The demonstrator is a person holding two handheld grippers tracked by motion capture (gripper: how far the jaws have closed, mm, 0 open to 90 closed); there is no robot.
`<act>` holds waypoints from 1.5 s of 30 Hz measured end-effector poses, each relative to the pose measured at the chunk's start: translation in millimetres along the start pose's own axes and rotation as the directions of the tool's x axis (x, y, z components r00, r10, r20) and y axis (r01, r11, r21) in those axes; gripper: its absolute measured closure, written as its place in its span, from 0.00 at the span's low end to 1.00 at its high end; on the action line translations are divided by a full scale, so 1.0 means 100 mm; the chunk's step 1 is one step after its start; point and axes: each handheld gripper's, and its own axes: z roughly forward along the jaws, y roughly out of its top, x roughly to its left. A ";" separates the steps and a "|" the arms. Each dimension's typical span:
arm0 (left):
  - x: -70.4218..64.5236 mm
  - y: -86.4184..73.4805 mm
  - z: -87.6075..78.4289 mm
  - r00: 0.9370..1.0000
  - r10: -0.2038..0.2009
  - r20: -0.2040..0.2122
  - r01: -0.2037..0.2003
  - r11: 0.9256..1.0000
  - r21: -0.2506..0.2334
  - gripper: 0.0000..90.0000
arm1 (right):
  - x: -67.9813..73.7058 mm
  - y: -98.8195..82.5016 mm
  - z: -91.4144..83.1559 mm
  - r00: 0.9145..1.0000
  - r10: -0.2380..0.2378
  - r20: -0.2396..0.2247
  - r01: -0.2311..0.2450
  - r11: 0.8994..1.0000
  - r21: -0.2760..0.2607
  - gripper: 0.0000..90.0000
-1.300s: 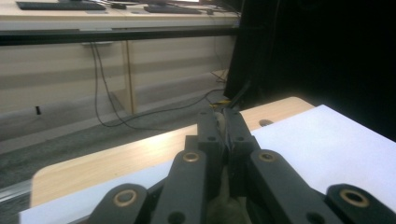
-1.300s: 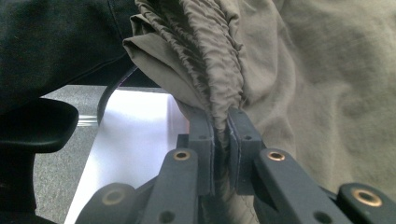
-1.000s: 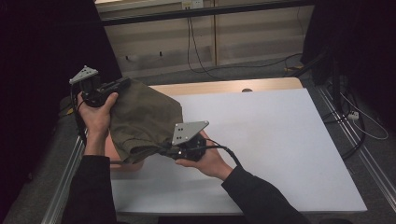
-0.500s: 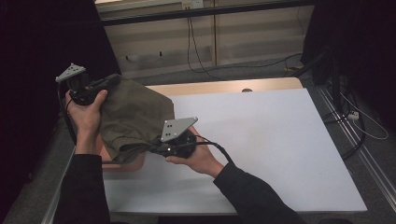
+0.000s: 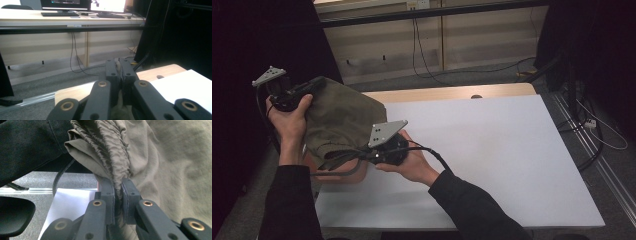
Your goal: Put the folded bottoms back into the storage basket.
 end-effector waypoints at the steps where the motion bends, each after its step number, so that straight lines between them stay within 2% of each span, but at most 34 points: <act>1: 0.02 0.00 -0.01 1.000 -0.007 -0.004 0.007 1.000 -0.003 0.98 | 0.00 0.02 0.03 1.000 0.000 -0.001 0.000 1.000 -0.001 0.91; 5: 0.09 0.01 -0.05 1.000 -0.005 -0.017 0.005 1.000 0.001 0.98 | -0.01 0.05 0.06 1.000 -0.005 0.000 0.005 1.000 -0.002 0.91; 9: 0.15 0.01 -0.09 0.999 -0.020 -0.024 0.020 1.000 -0.015 0.98 | -0.01 0.10 0.10 1.000 -0.012 0.003 0.012 1.000 -0.001 0.91; 13: 0.19 0.02 -0.11 0.999 -0.004 -0.032 0.003 1.000 -0.007 0.98 | -0.01 0.13 0.16 1.000 -0.015 -0.001 0.015 1.000 0.004 0.91; 15: 0.23 0.00 -0.12 1.000 -0.012 -0.028 0.012 1.000 -0.015 0.98 | -0.01 0.14 0.20 1.000 -0.016 -0.003 0.016 1.000 0.003 0.91; 18: 0.31 -0.04 -0.09 0.999 -0.025 -0.037 0.025 1.000 0.008 0.98 | 0.00 0.16 0.26 1.000 -0.012 -0.004 0.012 1.000 0.016 0.91; 20: 0.36 -0.06 -0.08 0.999 -0.038 -0.031 0.039 0.999 0.005 0.98 | 0.00 0.18 0.29 1.000 -0.009 0.000 0.009 1.000 0.024 0.91; 30: 0.54 -0.09 -0.08 0.998 -0.037 -0.048 0.039 0.999 0.028 0.98 | -0.04 0.22 0.44 1.000 -0.016 -0.010 0.017 0.999 0.039 0.91; 38: 0.65 -0.21 -0.10 0.998 -0.051 -0.044 0.052 0.998 0.029 0.98 | -0.02 0.18 0.57 1.000 0.003 -0.005 -0.002 0.998 0.061 0.91; 45: 0.77 -0.32 -0.11 0.997 -0.064 -0.051 0.067 0.997 0.040 0.98 | 0.03 0.15 0.71 1.000 0.000 0.006 -0.001 0.997 0.080 0.91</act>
